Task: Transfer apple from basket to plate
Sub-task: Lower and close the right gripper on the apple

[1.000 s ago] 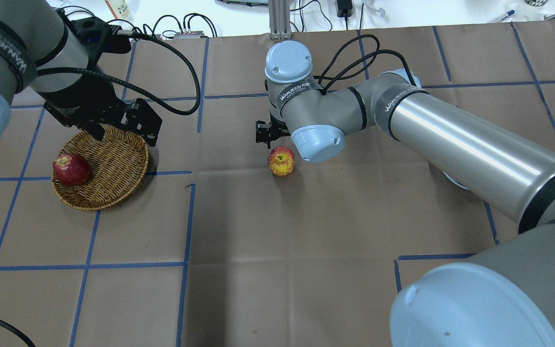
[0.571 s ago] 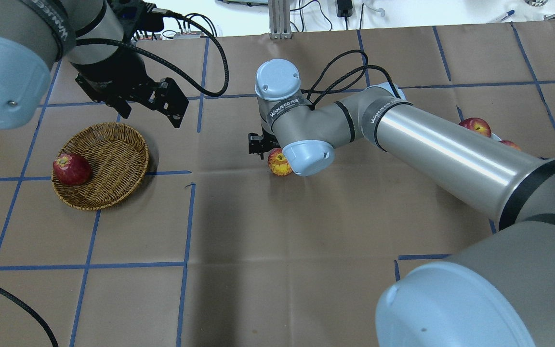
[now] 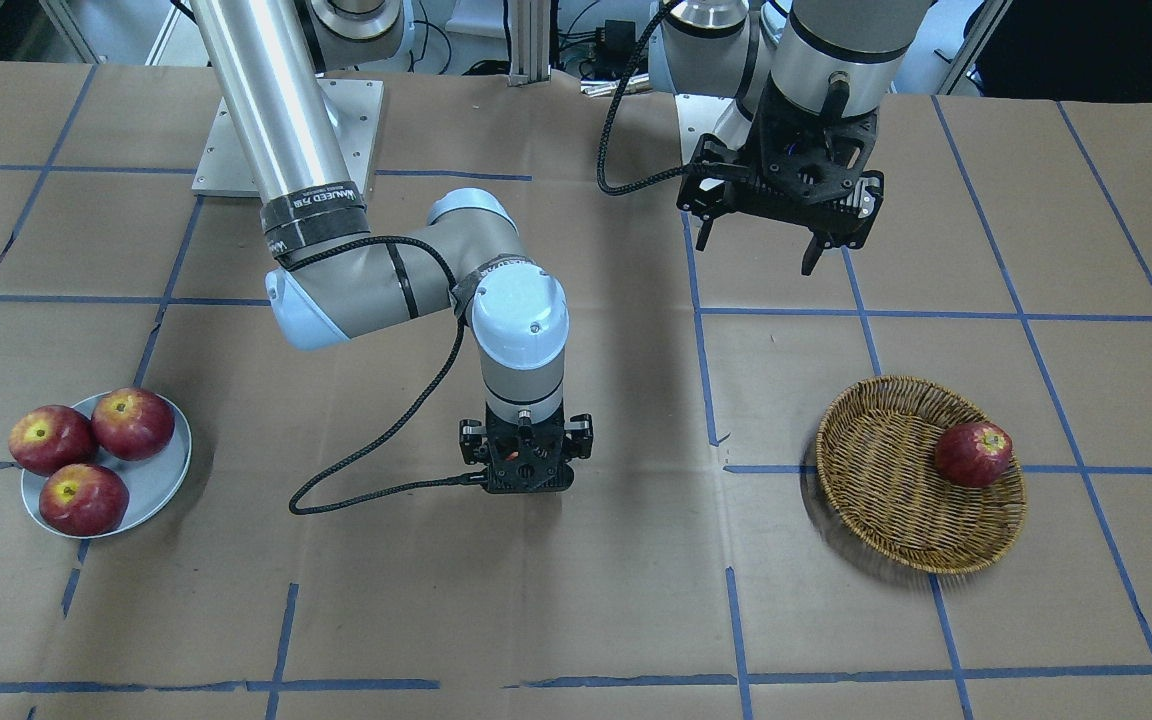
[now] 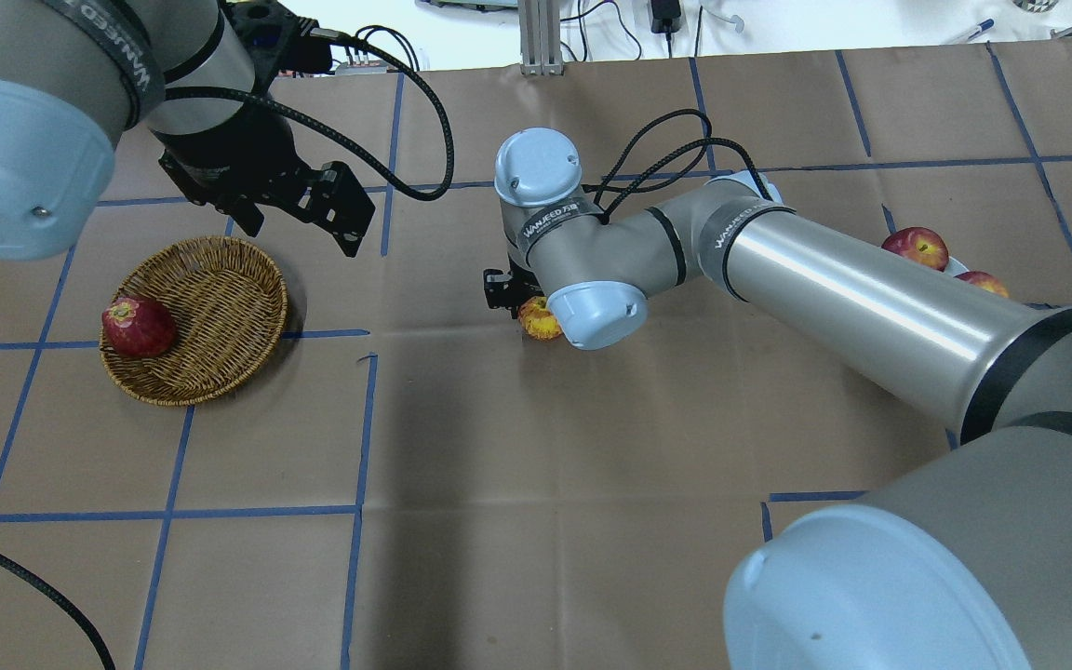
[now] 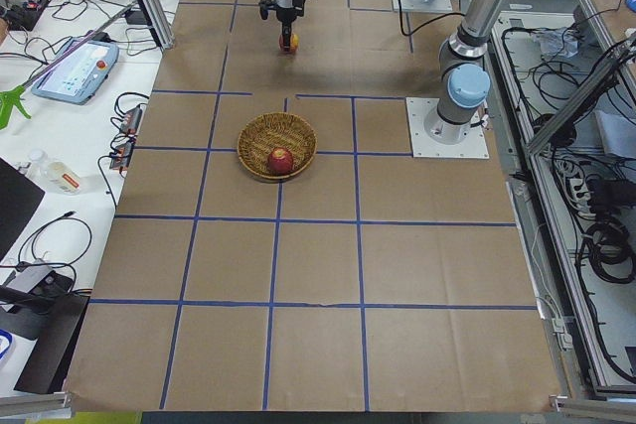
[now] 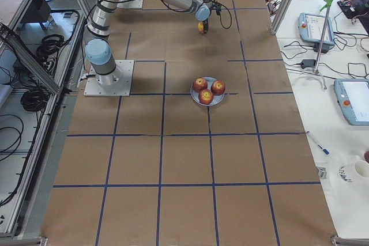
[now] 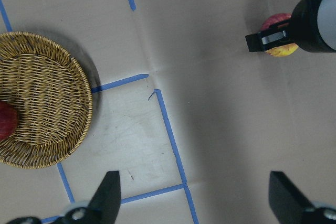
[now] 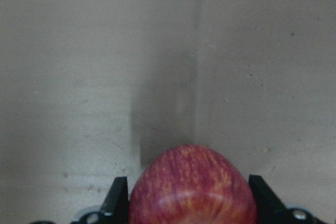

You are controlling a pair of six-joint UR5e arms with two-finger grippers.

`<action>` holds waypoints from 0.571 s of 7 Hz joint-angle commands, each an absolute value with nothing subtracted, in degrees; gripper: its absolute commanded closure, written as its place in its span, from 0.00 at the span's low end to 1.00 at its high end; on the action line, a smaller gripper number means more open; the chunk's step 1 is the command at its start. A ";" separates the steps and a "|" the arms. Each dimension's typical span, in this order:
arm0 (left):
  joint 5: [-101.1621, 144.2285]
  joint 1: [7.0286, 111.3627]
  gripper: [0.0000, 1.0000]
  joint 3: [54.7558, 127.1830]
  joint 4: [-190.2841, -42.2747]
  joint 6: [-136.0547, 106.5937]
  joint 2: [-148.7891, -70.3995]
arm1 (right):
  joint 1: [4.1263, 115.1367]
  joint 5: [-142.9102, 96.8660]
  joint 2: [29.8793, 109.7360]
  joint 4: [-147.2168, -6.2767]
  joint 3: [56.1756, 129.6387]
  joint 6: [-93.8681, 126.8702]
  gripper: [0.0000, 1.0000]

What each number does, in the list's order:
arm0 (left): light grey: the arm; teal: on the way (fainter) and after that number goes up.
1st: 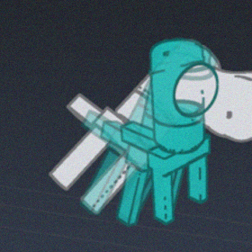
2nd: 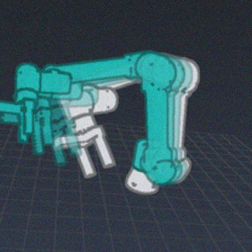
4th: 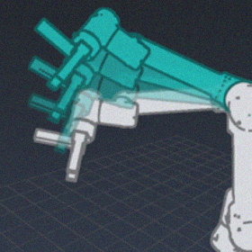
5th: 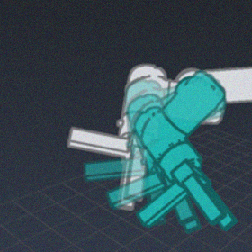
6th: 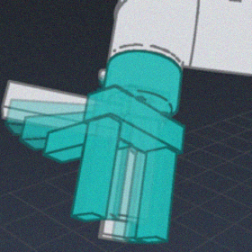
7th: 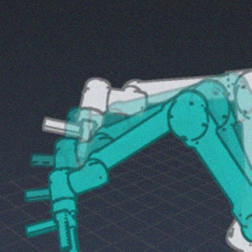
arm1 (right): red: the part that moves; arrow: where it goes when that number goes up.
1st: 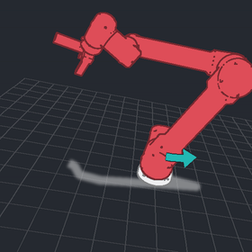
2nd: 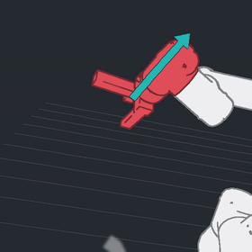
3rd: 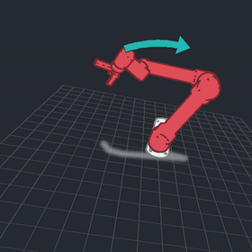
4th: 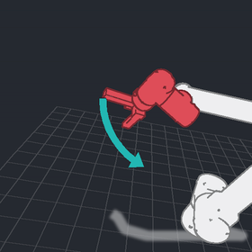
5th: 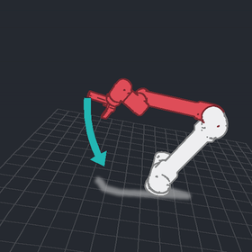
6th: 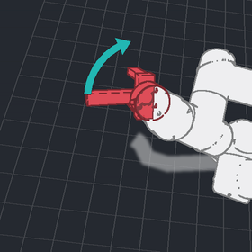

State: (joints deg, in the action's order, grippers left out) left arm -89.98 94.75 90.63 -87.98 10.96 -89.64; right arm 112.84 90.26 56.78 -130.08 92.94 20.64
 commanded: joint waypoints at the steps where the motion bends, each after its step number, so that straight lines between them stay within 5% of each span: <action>1: -89.91 94.75 0.01 90.70 -87.98 10.99 -89.74 | 112.42 90.61 57.65 -129.90 91.42 20.65 0.55; 4: -90.00 94.40 0.01 90.88 -88.15 11.42 -89.56 | 107.61 90.44 65.19 -115.29 85.53 16.21 0.57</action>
State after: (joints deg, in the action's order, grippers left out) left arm -89.88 94.50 90.83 -88.02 11.27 -89.65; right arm 110.30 90.51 62.02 -121.77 87.59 19.16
